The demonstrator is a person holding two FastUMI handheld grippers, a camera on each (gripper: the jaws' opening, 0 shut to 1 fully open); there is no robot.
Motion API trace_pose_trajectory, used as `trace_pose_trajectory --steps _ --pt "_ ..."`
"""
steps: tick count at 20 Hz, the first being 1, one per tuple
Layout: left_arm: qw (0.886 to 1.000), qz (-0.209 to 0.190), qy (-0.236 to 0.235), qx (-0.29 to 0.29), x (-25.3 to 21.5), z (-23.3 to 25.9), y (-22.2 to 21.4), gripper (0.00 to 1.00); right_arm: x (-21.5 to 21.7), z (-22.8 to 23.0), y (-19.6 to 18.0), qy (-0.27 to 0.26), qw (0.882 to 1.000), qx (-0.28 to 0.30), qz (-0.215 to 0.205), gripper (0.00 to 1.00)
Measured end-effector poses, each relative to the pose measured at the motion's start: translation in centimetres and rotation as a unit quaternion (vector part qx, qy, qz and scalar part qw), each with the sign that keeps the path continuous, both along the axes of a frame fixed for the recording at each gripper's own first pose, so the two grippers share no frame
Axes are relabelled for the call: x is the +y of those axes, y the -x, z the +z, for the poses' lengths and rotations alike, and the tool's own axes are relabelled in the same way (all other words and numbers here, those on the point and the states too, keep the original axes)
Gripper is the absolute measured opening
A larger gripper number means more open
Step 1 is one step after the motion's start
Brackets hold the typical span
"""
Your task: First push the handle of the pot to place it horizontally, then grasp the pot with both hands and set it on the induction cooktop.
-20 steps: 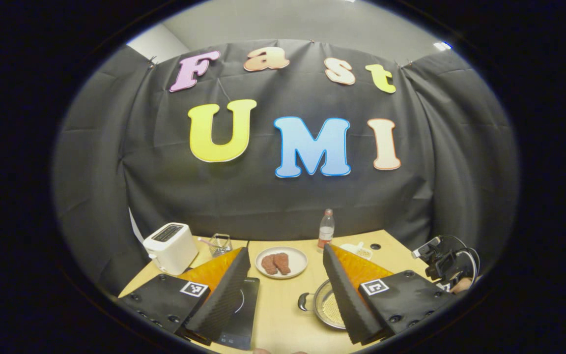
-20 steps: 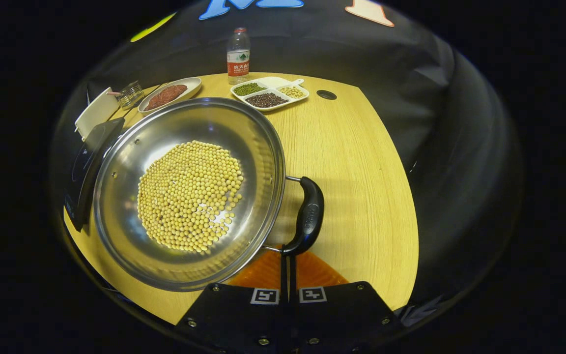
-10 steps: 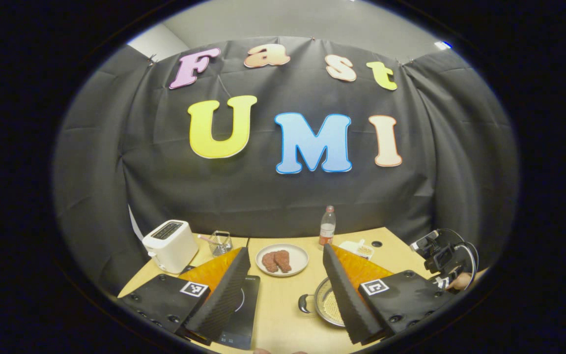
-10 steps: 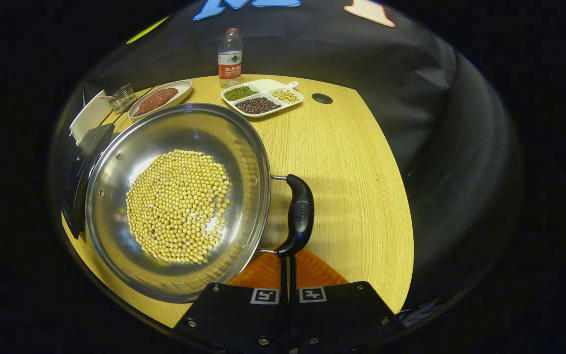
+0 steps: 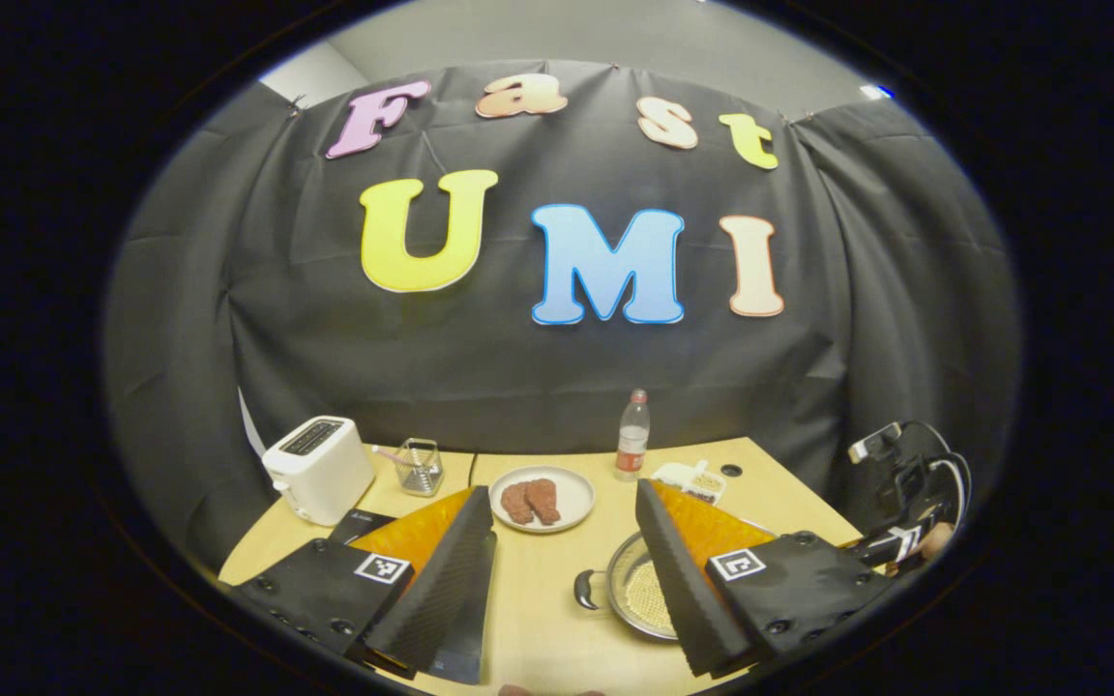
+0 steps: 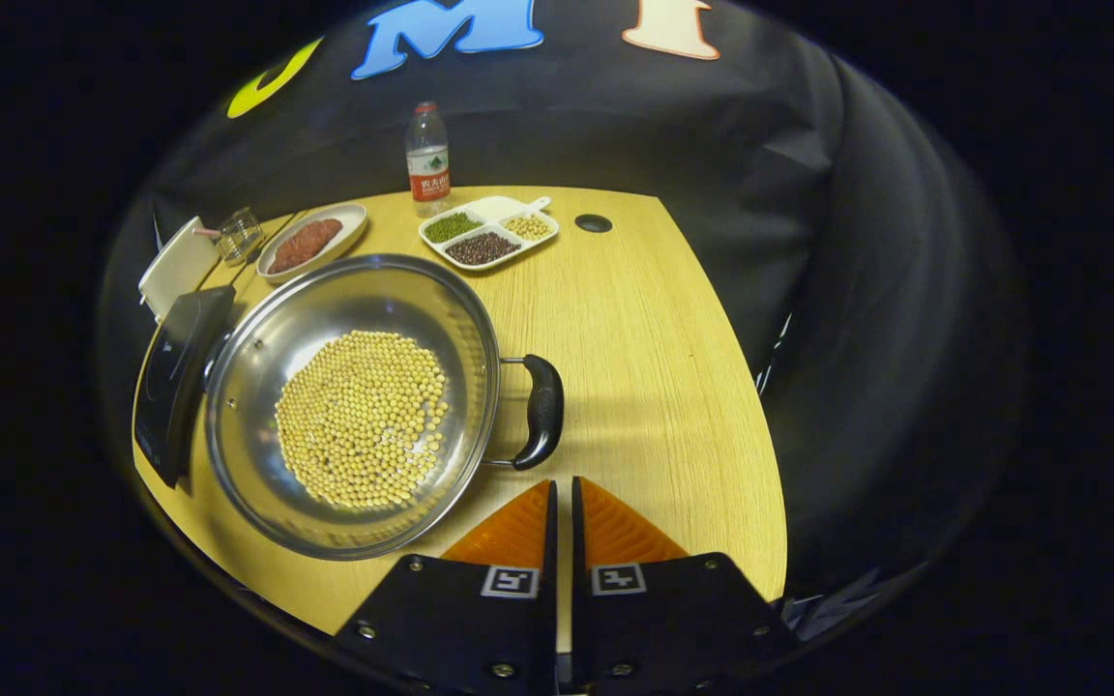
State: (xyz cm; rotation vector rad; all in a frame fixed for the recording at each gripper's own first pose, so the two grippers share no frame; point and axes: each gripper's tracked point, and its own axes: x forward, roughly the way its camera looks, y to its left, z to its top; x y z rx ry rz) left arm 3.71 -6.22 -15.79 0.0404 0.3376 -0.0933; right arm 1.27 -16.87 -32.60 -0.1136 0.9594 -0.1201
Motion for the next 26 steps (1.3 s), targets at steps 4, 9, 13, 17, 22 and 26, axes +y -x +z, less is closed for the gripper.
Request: trace_pose_trajectory --steps 4,9,13,17,22,26 --pt "1.000 -0.007 0.014 0.025 -0.9 -2.6 -0.5 0.95 -0.1 1.8 0.6 -0.013 0.999 -0.028 -0.021 0.77" --pt "0.995 -0.020 0.016 0.095 -1.3 -9.5 -0.7 0.95 0.3 2.4 -0.1 -0.039 0.997 -0.059 -0.036 0.86" --pt "0.988 -0.034 0.010 0.150 -2.0 -15.3 -0.7 0.99 0.5 1.6 -1.3 -0.043 0.997 -0.062 -0.026 0.86" --pt "0.982 -0.042 -0.004 0.186 -2.4 -20.2 -2.0 0.97 0.7 0.1 -2.5 -0.043 0.997 -0.053 -0.022 0.86" --pt "0.975 -0.045 -0.020 0.215 -3.0 -24.0 -3.7 0.98 1.0 -1.9 -4.5 -0.051 0.998 -0.045 -0.014 0.86" --pt "0.970 -0.042 -0.029 0.239 -3.4 -26.7 -4.3 0.97 1.2 -3.1 -5.8 -0.063 0.997 -0.036 -0.011 0.86"
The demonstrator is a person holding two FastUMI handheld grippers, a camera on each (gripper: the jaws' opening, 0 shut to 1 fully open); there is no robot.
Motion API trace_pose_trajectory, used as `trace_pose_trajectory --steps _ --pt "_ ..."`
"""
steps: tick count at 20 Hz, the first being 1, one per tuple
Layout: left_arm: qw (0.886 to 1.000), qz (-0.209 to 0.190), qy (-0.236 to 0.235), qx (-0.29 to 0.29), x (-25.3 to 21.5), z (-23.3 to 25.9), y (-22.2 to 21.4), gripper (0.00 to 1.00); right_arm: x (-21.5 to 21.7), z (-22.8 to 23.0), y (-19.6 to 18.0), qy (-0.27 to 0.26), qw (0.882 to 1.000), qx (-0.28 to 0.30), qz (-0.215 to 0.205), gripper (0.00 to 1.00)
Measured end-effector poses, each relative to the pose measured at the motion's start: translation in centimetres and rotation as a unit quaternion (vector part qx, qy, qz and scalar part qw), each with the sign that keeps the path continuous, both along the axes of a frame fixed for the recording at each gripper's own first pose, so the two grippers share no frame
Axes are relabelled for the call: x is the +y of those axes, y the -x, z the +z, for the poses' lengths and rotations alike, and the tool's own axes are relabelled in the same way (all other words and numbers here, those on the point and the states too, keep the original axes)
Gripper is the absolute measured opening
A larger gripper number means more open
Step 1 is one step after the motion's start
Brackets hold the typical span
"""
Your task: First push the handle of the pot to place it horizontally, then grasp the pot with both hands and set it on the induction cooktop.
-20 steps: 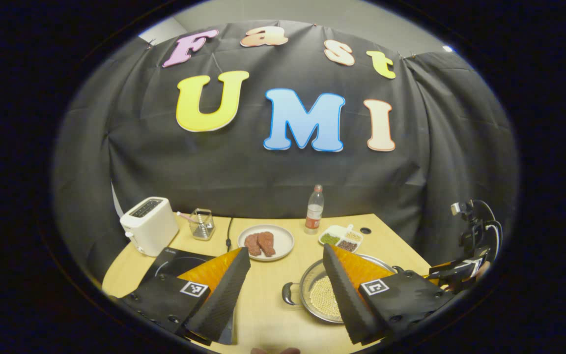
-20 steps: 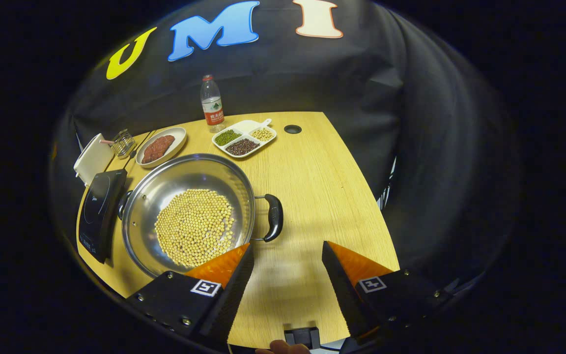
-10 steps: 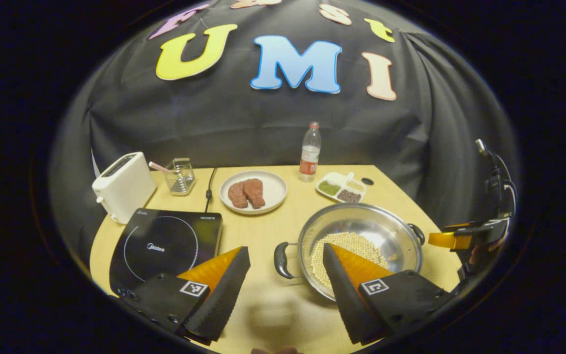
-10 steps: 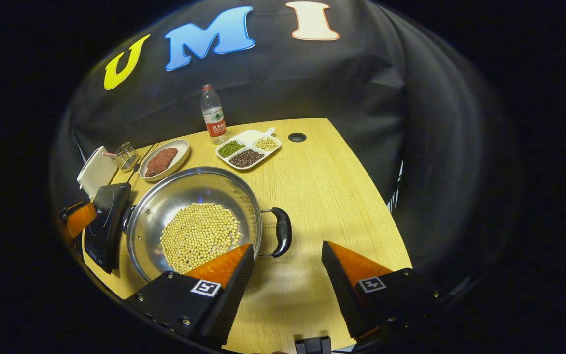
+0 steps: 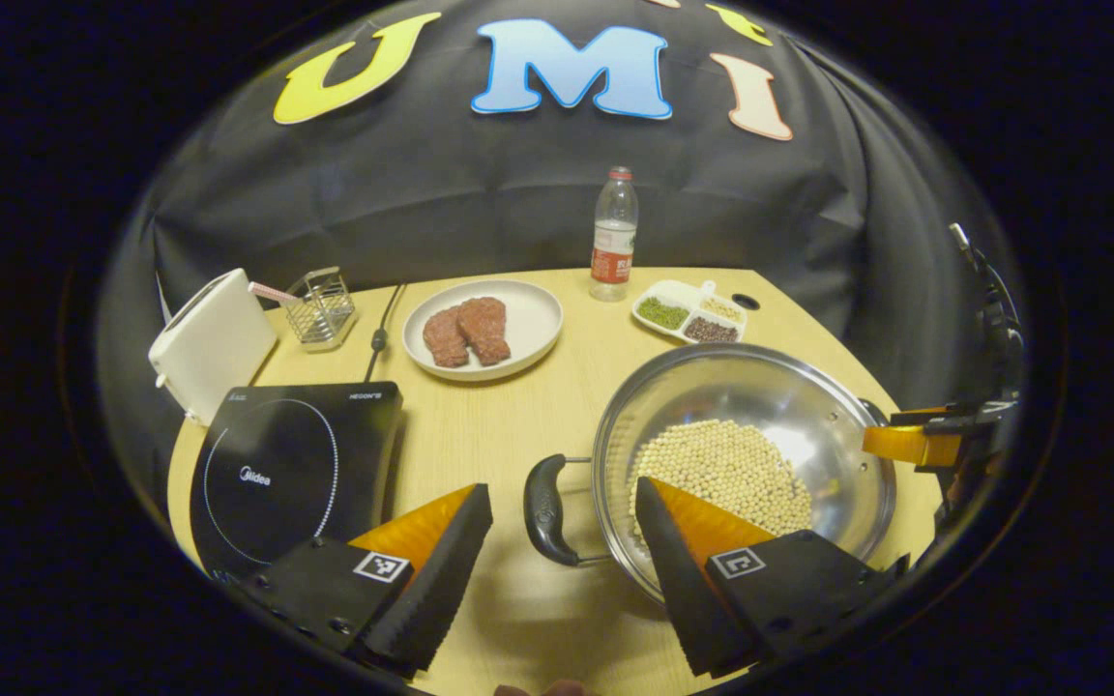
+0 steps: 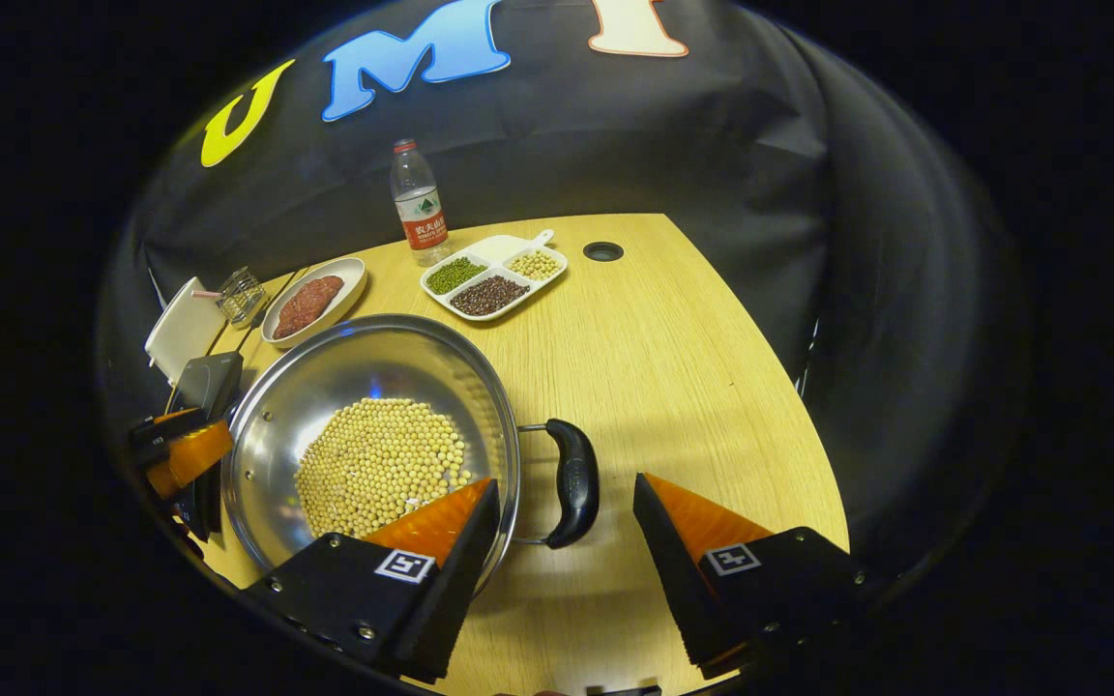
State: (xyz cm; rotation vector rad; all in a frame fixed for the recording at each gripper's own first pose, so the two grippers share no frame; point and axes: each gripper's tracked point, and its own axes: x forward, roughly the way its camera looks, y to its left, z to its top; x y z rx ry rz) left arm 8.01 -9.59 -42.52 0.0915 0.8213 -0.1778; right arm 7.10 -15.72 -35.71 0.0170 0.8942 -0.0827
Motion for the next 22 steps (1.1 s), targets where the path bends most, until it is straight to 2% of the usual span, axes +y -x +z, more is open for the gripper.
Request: trace_pose_trajectory --steps 2,5,7,8,10,11,12,14,16,18,19,22 --pt "1.000 -0.002 -0.006 0.012 -0.2 -1.3 -0.3 0.96 -0.2 -0.6 -0.5 -0.005 1.000 0.006 0.000 0.87" --pt "1.000 -0.002 -0.014 0.026 -0.5 -2.5 -0.7 0.99 -0.2 -1.4 -0.9 -0.018 1.000 0.014 0.003 0.86" --pt "0.999 0.000 -0.020 0.029 -0.6 -3.1 -1.1 0.97 -0.1 -2.0 -1.2 -0.024 0.999 0.020 0.010 0.84" --pt "0.999 0.002 -0.023 0.031 -0.5 -3.3 -1.1 0.92 0.2 -2.1 -1.2 -0.026 0.999 0.024 0.012 0.77" --pt "0.999 0.003 -0.032 0.031 -0.2 -3.4 -1.3 0.85 0.7 -2.2 -1.4 -0.036 0.999 0.027 0.021 0.78" --pt "0.999 0.000 -0.035 0.032 -0.3 -3.0 -1.2 0.73 0.5 -2.7 -1.5 -0.033 0.999 0.026 0.019 0.67" --pt "0.999 -0.004 -0.037 0.032 -0.4 -3.4 -1.3 0.69 0.6 -2.8 -1.9 -0.026 0.999 0.025 0.019 0.62" --pt "0.999 -0.005 -0.037 0.034 -0.3 -3.5 -1.2 0.72 0.7 -2.8 -2.0 -0.024 0.999 0.024 0.015 0.60" --pt "0.999 -0.005 -0.036 0.034 -0.4 -3.4 -1.4 0.66 0.8 -2.5 -1.7 -0.025 0.999 0.027 0.011 0.55" --pt "0.999 -0.011 -0.034 0.039 -0.4 -3.3 -1.5 0.65 0.8 -2.3 -1.5 -0.021 0.999 0.029 0.004 0.55" --pt "0.999 -0.014 -0.032 0.039 -0.3 -3.1 -1.7 0.59 1.0 -2.2 -1.4 -0.021 0.999 0.029 -0.001 0.55" --pt "0.999 -0.020 -0.030 0.030 0.3 -1.9 -2.2 0.62 1.9 -1.2 -1.2 -0.025 0.999 0.025 -0.008 0.55"
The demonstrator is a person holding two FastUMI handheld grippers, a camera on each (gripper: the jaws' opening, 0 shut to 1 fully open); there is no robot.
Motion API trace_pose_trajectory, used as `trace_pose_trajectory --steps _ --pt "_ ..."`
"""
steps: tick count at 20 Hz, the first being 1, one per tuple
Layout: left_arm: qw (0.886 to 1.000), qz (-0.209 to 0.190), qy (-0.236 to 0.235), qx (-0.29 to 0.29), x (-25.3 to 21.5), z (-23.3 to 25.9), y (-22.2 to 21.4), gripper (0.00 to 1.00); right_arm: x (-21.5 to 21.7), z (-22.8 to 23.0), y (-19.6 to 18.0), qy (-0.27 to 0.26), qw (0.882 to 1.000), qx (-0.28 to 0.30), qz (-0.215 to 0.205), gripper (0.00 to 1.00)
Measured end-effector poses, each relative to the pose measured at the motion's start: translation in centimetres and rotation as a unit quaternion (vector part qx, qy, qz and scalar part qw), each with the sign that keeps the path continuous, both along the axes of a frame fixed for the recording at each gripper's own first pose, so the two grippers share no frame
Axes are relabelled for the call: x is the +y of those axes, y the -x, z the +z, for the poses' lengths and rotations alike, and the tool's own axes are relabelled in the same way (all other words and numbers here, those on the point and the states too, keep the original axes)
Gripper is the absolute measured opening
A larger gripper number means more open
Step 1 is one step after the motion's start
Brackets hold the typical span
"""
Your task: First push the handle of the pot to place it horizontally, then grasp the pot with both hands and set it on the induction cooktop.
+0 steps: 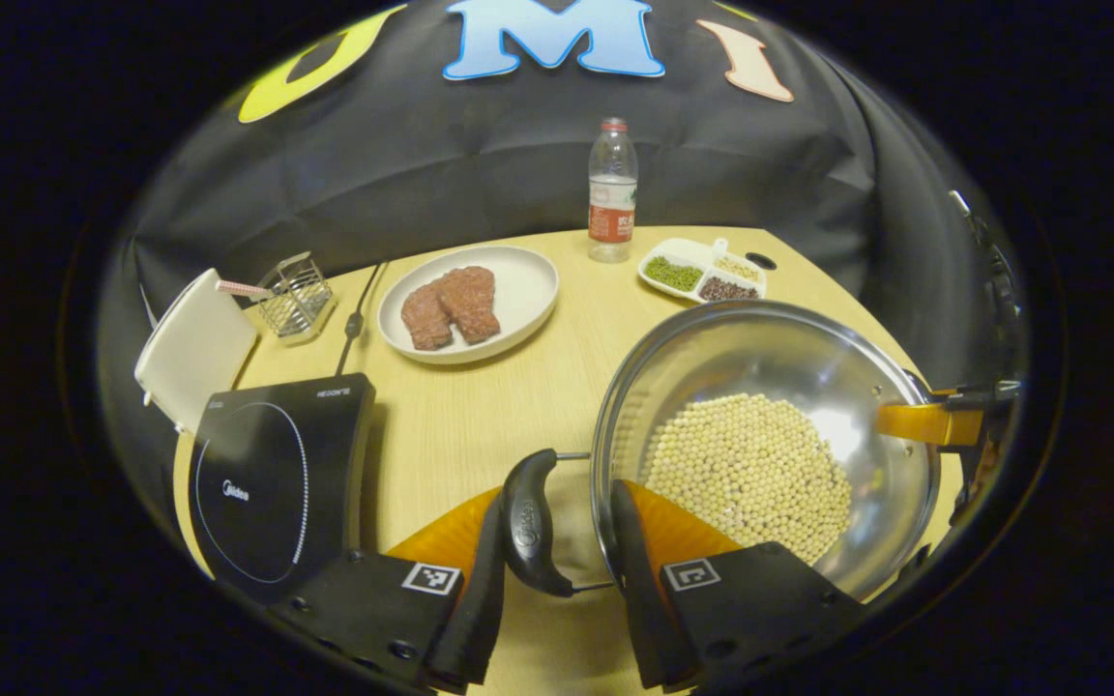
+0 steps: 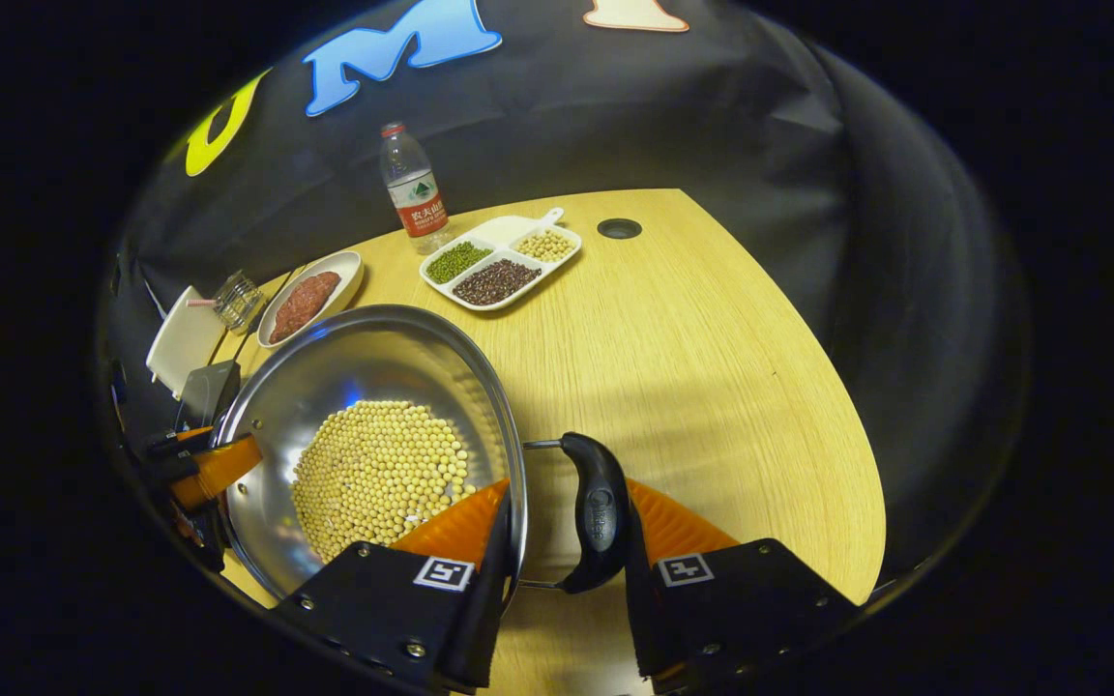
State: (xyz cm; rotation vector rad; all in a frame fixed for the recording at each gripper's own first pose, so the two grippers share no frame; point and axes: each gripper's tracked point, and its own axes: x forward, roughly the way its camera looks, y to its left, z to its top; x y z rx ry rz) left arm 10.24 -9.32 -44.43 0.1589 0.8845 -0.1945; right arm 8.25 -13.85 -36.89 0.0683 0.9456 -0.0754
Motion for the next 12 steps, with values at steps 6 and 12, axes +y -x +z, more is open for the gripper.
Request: trace_pose_trajectory --steps 6,12 --pt "1.000 -0.001 0.018 -0.005 2.1 3.4 0.8 0.58 2.3 3.5 1.3 0.007 1.000 -0.012 -0.006 0.55" --pt "1.000 -0.002 0.017 -0.008 6.4 6.1 3.2 0.61 6.6 4.7 4.0 0.005 1.000 -0.006 -0.006 0.54"
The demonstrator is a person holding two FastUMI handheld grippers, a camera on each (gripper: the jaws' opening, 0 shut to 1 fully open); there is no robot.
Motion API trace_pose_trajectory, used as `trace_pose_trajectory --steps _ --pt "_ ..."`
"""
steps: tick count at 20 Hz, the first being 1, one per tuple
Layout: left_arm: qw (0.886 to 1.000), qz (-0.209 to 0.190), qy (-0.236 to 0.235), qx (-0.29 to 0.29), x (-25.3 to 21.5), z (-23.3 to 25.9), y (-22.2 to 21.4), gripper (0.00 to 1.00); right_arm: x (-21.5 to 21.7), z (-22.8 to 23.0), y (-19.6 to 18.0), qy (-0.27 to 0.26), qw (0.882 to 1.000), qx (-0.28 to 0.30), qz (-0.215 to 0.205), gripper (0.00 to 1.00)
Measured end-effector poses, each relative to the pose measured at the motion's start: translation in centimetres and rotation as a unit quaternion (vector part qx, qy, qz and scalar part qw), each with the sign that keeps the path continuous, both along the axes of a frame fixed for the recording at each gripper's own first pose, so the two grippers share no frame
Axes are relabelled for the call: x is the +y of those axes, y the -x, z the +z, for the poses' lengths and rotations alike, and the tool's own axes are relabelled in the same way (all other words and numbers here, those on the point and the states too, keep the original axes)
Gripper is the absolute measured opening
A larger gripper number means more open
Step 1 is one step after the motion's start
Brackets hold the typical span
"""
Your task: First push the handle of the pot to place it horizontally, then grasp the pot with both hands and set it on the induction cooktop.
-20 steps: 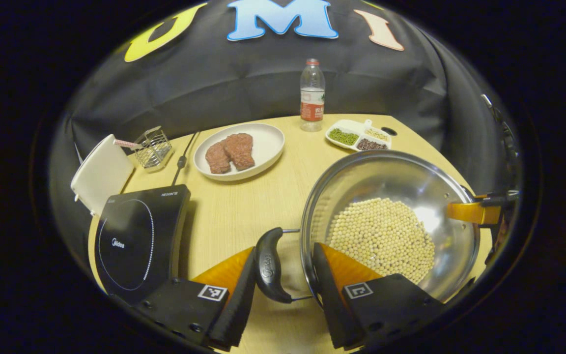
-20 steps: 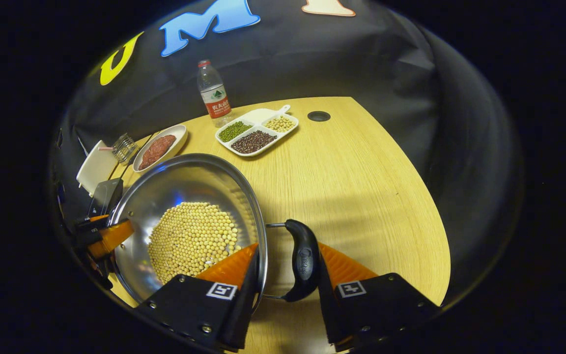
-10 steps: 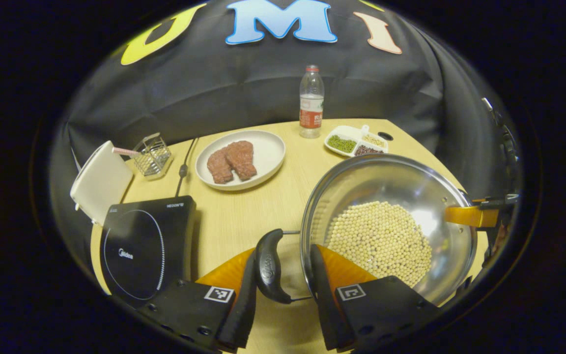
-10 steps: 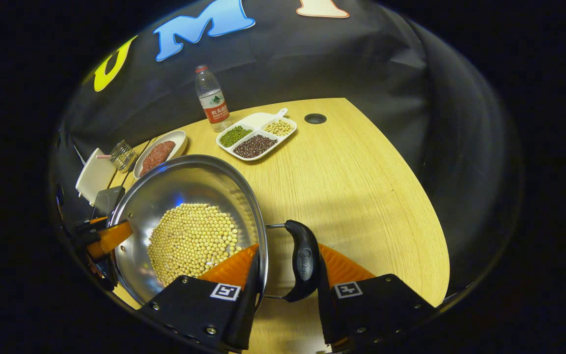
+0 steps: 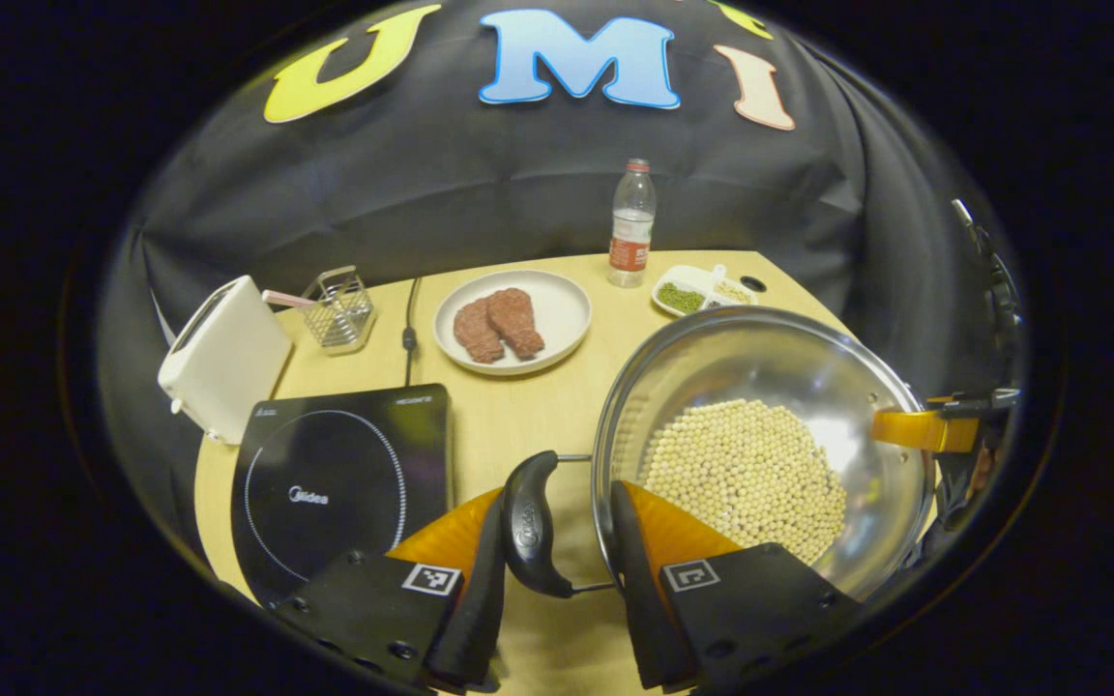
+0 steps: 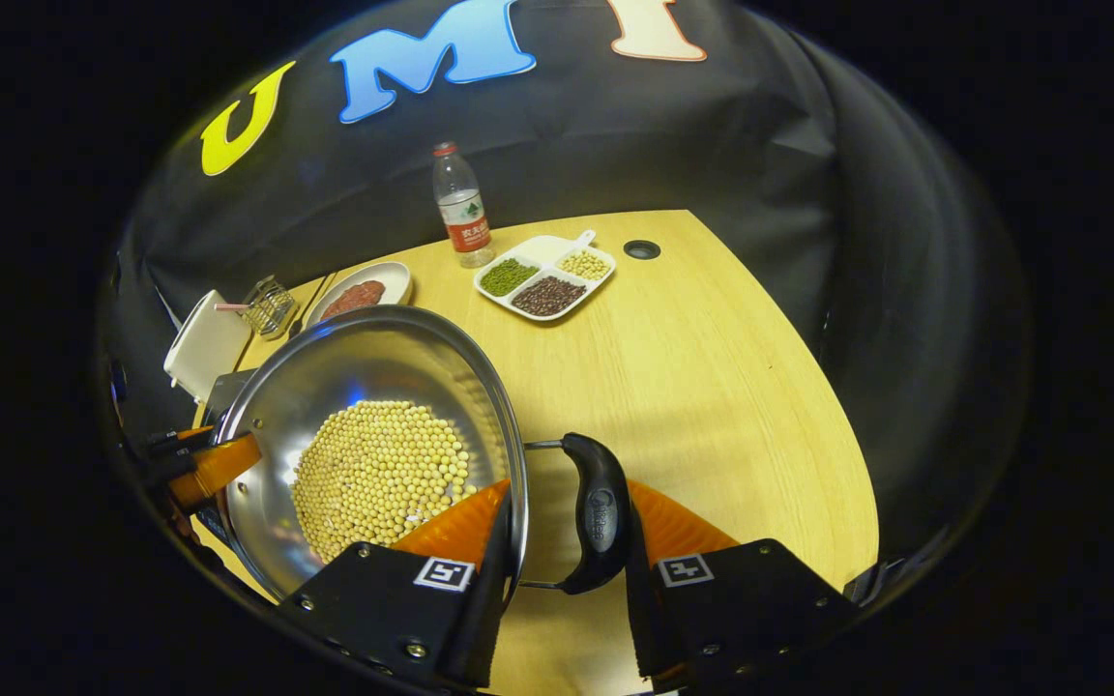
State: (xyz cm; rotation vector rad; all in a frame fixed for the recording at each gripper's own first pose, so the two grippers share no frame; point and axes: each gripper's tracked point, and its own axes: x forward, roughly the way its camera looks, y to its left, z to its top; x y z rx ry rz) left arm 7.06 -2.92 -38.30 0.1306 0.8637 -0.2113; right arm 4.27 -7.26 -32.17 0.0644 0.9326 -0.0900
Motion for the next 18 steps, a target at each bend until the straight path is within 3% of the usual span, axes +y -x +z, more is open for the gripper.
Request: trace_pose_trajectory --steps 5,6,7,18 --pt "1.000 0.008 0.003 0.000 4.9 1.4 1.0 0.65 4.9 1.2 1.1 0.001 1.000 -0.002 0.008 0.54" --pt "1.000 0.010 0.001 -0.002 6.1 1.7 1.0 0.58 6.1 1.3 1.1 -0.002 1.000 -0.003 0.010 0.54" --pt "1.000 0.013 -0.001 -0.005 7.2 2.1 1.0 0.65 7.2 1.3 1.1 -0.004 1.000 -0.002 0.012 0.54" --pt "0.999 0.042 -0.013 -0.016 18.4 3.9 0.3 0.62 17.9 0.3 -1.1 -0.018 0.999 -0.005 0.041 0.54"
